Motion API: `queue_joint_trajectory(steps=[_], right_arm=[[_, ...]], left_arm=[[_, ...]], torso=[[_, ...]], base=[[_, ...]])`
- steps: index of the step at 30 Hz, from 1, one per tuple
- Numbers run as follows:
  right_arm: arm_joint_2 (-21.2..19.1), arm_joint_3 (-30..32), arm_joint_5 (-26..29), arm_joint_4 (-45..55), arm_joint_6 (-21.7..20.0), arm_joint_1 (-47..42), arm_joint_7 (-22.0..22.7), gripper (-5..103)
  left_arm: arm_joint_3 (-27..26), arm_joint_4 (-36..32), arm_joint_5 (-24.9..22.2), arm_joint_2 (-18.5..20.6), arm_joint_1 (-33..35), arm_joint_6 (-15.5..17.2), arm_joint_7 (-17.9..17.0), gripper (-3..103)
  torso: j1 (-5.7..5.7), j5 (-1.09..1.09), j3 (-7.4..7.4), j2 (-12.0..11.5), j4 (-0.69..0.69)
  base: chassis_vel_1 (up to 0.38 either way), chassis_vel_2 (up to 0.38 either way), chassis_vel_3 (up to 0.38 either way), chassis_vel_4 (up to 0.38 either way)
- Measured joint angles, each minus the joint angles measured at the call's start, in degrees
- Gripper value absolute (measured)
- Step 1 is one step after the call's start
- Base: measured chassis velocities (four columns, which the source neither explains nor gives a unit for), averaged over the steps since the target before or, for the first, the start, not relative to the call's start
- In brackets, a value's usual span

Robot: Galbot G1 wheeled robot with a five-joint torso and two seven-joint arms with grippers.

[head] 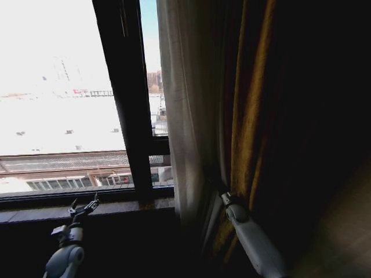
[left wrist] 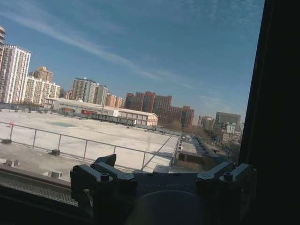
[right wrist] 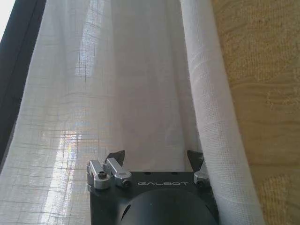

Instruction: Open the curtains by pulling them apart, changing their state from closed to fully open.

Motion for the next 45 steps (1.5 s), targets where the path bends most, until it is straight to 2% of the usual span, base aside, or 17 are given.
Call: queue_joint_trajectory(steps=[2, 5, 7, 9, 18, 25, 33, 45], right_arm=[[0.0, -0.1, 0.1, 0.7, -0.3, -0.7, 0.1, 78], [0.1, -0.3, 0.1, 2.6, -1.3, -2.6, 0.7, 93], [0.2, -0.3, 0.1, 3.4, -1.6, -3.3, 1.0, 97], [0.2, -0.4, -0.2, 4.2, -1.7, -4.1, 1.4, 100], [-0.8, -0.2, -1.2, 9.8, -2.5, -8.2, 2.5, 100], [-1.1, 0.0, -2.0, 14.4, -3.5, -12.1, 4.2, 100], [-0.8, 1.2, -3.7, 15.4, -3.8, -13.3, 3.9, 100], [-0.2, 1.1, -3.6, 17.1, -4.6, -15.3, 7.5, 100]], left_arm=[[0.0, 0.0, 0.0, 0.0, 0.0, 0.0, 0.0, 100], [0.0, 0.0, 0.0, 0.0, 0.0, 0.0, 0.0, 100], [0.0, 0.0, 0.0, 0.0, 0.0, 0.0, 0.0, 100], [0.0, 0.0, 0.0, 0.0, 0.0, 0.0, 0.0, 100], [0.0, 0.0, 0.0, 0.0, 0.0, 0.0, 0.0, 100], [0.0, 0.0, 0.0, 0.0, 0.0, 0.0, 0.0, 100], [0.0, 0.0, 0.0, 0.0, 0.0, 0.0, 0.0, 100], [0.0, 0.0, 0.0, 0.0, 0.0, 0.0, 0.0, 100]], torso=[[0.00, 0.01, 0.00, 0.0, 0.00], [-0.01, -0.04, 0.00, 0.0, 0.03], [0.00, -0.04, 0.00, 0.0, 0.06], [-0.01, -0.02, 0.00, 0.0, 0.04], [0.00, 0.01, 0.01, 0.0, -0.01], [-0.01, -0.01, 0.00, 0.0, 0.03], [0.00, -0.01, 0.00, 0.0, 0.00], [0.00, -0.02, 0.00, 0.0, 0.03]], base=[[0.158, 0.090, -0.162, -0.107], [0.129, 0.084, -0.147, -0.087], [0.067, 0.077, -0.112, -0.052], [0.056, 0.052, -0.033, -0.023], [0.010, 0.012, -0.003, -0.003], [0.000, 0.000, 0.000, 0.000], [0.000, 0.000, 0.000, 0.000], [0.000, 0.000, 0.000, 0.000]])
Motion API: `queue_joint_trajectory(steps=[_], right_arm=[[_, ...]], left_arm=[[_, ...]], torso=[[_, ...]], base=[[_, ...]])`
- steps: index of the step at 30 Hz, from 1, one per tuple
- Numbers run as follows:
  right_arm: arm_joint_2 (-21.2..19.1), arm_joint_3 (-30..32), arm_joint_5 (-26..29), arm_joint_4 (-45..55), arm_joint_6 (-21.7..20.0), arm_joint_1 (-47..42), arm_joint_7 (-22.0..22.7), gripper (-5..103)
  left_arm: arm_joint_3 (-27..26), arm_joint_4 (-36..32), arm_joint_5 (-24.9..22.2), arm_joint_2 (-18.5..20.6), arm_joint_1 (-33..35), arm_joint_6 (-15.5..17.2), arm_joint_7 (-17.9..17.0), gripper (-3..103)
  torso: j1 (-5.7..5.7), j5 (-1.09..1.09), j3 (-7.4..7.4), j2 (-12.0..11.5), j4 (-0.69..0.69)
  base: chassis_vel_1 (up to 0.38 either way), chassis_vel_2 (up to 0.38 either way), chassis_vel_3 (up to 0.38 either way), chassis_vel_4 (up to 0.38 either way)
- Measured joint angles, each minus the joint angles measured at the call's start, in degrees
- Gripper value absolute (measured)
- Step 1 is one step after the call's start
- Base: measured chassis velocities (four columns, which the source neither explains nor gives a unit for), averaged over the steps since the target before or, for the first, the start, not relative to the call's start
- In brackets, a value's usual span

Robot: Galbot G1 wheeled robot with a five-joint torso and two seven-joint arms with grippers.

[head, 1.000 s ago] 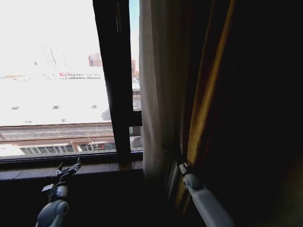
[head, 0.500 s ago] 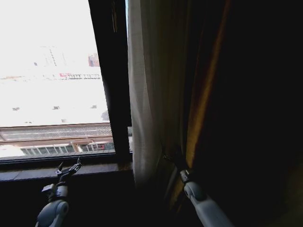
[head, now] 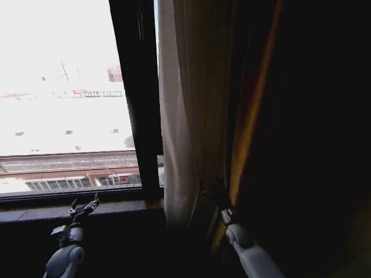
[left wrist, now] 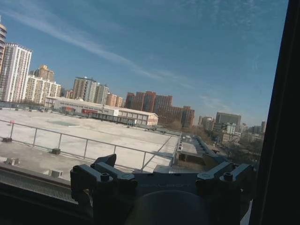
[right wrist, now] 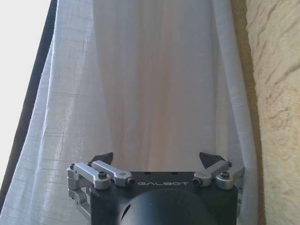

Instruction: Open the curtains by pulling them apart, changing their state from closed to fully open.

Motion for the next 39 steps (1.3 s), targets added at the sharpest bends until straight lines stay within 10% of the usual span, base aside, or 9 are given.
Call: queue_joint_trajectory(steps=[23, 39], right_arm=[[0.0, 0.9, -1.0, 4.4, -2.1, -5.5, 1.1, 100], [-1.4, 1.1, -1.0, 8.6, -11.7, -8.9, 4.9, 100]], left_arm=[[0.0, 0.0, 0.0, 0.0, 0.0, 0.0, 0.0, 100], [0.0, 0.0, 0.0, 0.0, 0.0, 0.0, 0.0, 100]], torso=[[0.00, 0.02, 0.00, 0.0, -0.01], [0.00, 0.03, 0.00, 0.0, -0.02]], base=[[0.004, 0.003, -0.005, -0.002], [0.045, 0.030, -0.052, -0.030]])
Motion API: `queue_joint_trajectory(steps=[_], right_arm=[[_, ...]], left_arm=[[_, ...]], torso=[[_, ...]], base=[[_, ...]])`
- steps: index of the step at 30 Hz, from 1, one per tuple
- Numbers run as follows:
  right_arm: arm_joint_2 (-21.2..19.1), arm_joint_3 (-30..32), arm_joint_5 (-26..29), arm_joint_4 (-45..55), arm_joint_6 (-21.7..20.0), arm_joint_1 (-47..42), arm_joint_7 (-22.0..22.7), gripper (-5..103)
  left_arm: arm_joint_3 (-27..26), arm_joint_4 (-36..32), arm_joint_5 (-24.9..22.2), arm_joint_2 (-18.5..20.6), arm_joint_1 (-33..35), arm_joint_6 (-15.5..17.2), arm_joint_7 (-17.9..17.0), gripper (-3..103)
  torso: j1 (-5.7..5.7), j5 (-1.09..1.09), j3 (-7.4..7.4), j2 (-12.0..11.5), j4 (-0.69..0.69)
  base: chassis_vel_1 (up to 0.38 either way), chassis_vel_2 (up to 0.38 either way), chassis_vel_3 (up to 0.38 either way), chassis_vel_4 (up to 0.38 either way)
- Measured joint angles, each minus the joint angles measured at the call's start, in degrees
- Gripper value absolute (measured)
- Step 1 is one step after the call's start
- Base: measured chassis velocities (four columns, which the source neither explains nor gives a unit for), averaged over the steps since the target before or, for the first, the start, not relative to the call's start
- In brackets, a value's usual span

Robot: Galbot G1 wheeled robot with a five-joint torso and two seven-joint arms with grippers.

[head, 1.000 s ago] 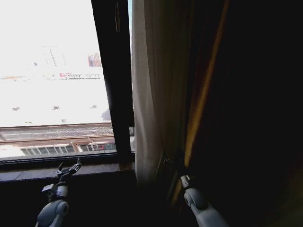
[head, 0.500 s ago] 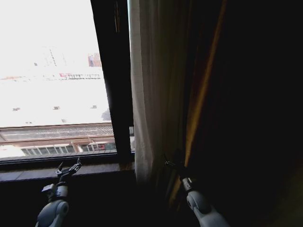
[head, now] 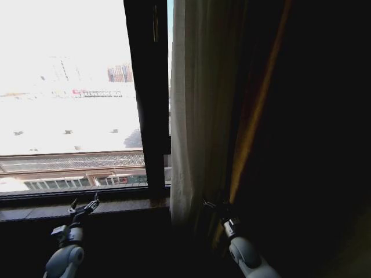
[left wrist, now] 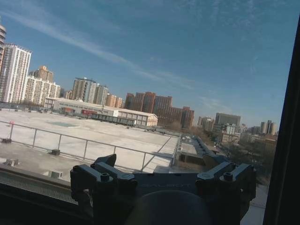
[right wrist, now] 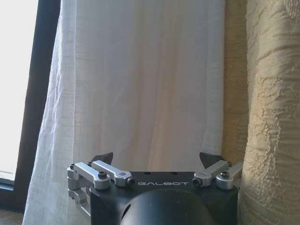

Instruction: Open the curtains by pulling them apart, changing their state from closed to fully open.

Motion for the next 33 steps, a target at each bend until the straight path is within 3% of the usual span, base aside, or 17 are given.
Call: queue_joint_trajectory(steps=[33], right_arm=[[0.1, 0.3, 1.2, 2.4, -0.9, -2.2, -0.9, 100]], left_arm=[[0.0, 0.0, 0.0, 0.0, 0.0, 0.0, 0.0, 100]], torso=[[0.00, -0.02, 0.00, 0.0, 0.01]], base=[[0.000, 0.000, 0.000, 0.000]])
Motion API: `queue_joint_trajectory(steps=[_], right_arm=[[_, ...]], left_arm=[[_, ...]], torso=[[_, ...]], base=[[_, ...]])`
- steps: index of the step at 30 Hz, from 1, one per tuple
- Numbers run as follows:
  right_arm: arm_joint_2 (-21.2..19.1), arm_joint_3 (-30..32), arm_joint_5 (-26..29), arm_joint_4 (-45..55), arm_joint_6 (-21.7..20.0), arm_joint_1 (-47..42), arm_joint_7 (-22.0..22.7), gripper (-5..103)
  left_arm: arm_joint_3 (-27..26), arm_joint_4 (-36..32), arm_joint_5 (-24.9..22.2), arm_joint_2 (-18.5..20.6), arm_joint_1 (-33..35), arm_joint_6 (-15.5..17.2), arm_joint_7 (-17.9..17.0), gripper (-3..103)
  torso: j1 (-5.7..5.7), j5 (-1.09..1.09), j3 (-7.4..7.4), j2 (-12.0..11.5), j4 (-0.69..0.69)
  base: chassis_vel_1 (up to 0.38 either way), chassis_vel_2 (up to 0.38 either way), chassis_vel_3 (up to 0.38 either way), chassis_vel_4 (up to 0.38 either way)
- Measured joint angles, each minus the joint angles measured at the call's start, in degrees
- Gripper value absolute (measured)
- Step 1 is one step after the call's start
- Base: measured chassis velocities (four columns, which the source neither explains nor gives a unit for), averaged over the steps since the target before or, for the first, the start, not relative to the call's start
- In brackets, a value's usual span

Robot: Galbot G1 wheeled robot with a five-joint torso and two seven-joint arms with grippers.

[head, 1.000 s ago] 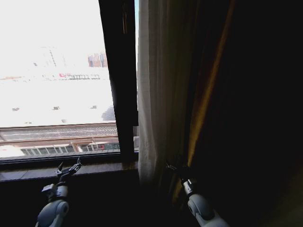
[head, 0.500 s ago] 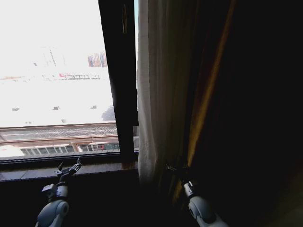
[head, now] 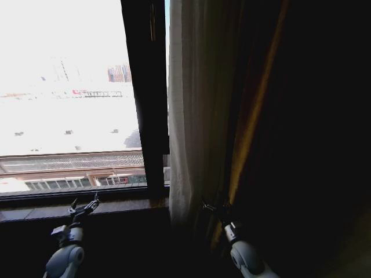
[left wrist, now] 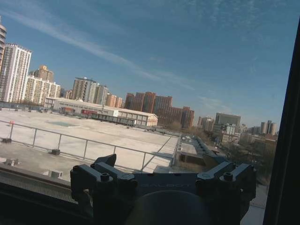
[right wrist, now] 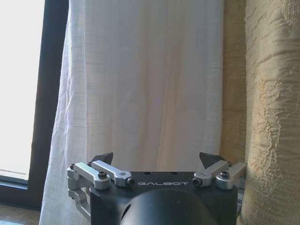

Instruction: Open the curtains by pulling them apart, changing their state from closed to fully open.

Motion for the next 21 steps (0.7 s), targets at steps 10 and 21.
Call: queue_joint_trajectory(steps=[10, 21], right_arm=[[0.0, 0.0, 0.0, 0.0, 0.0, 0.0, 0.0, 100], [0.0, 0.0, 0.0, 0.0, 0.0, 0.1, 0.0, 100]], left_arm=[[0.0, 0.0, 0.0, 0.0, 0.0, 0.0, 0.0, 100], [0.0, 0.0, 0.0, 0.0, 0.0, 0.0, 0.0, 100]], torso=[[0.01, 0.00, 0.00, 0.0, -0.01], [0.00, 0.00, 0.00, 0.0, 0.00]], base=[[0.010, 0.002, -0.014, -0.002], [0.184, 0.066, -0.156, -0.076]])
